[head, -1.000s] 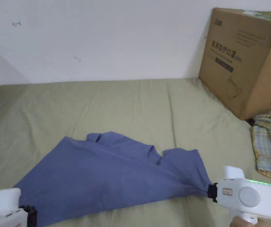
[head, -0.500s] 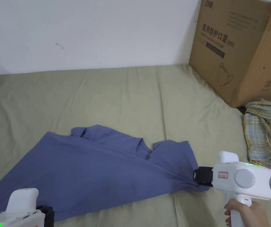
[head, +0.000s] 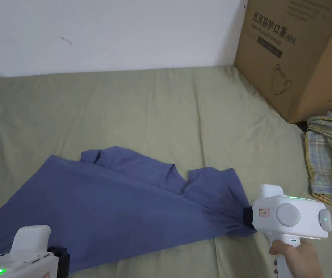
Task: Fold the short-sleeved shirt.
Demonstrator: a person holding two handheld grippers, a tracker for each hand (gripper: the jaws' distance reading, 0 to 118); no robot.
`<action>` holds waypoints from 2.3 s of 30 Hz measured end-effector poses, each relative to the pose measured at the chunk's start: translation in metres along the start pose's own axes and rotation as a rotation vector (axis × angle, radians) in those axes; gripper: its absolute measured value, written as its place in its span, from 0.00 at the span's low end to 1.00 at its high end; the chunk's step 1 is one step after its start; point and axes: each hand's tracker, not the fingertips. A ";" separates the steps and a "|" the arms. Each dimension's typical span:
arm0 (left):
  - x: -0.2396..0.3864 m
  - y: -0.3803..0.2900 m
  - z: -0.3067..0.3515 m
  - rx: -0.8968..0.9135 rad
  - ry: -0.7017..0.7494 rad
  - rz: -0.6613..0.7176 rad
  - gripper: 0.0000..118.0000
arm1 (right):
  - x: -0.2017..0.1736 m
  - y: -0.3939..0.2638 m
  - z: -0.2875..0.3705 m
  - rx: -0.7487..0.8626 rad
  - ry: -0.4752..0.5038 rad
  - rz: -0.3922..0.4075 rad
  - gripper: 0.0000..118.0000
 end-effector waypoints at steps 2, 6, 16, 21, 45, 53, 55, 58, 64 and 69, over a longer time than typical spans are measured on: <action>-0.002 0.001 0.001 -0.001 0.001 0.003 0.00 | -0.005 0.004 0.007 0.006 -0.002 -0.008 0.02; -0.009 0.006 0.005 0.012 0.015 0.019 0.00 | -0.012 0.017 0.026 0.057 0.017 0.016 0.02; -0.034 0.062 -0.011 0.054 0.028 0.048 0.00 | -0.016 0.027 0.028 0.061 0.025 0.019 0.02; -0.059 0.116 -0.061 0.020 0.039 0.082 0.61 | -0.012 0.029 0.023 0.051 0.026 0.010 0.02; -0.124 0.226 -0.234 -0.083 0.085 0.033 0.29 | -0.006 0.016 0.000 -0.042 0.014 -0.006 0.02; -0.122 0.234 -0.199 -0.089 0.102 0.039 0.01 | -0.018 0.022 0.015 -0.021 0.018 0.007 0.02; -0.118 0.237 -0.177 -0.061 0.109 0.032 0.01 | -0.015 0.029 0.020 -0.008 0.038 -0.006 0.02; -0.117 0.244 -0.143 -0.019 0.113 0.039 0.01 | -0.014 0.048 0.032 0.030 0.046 -0.013 0.02; -0.115 0.278 -0.038 0.145 0.225 0.005 0.01 | -0.034 0.117 0.061 0.136 0.090 -0.007 0.02; -0.121 0.314 0.035 0.270 0.303 0.035 0.01 | -0.075 0.197 0.096 0.245 0.130 0.064 0.02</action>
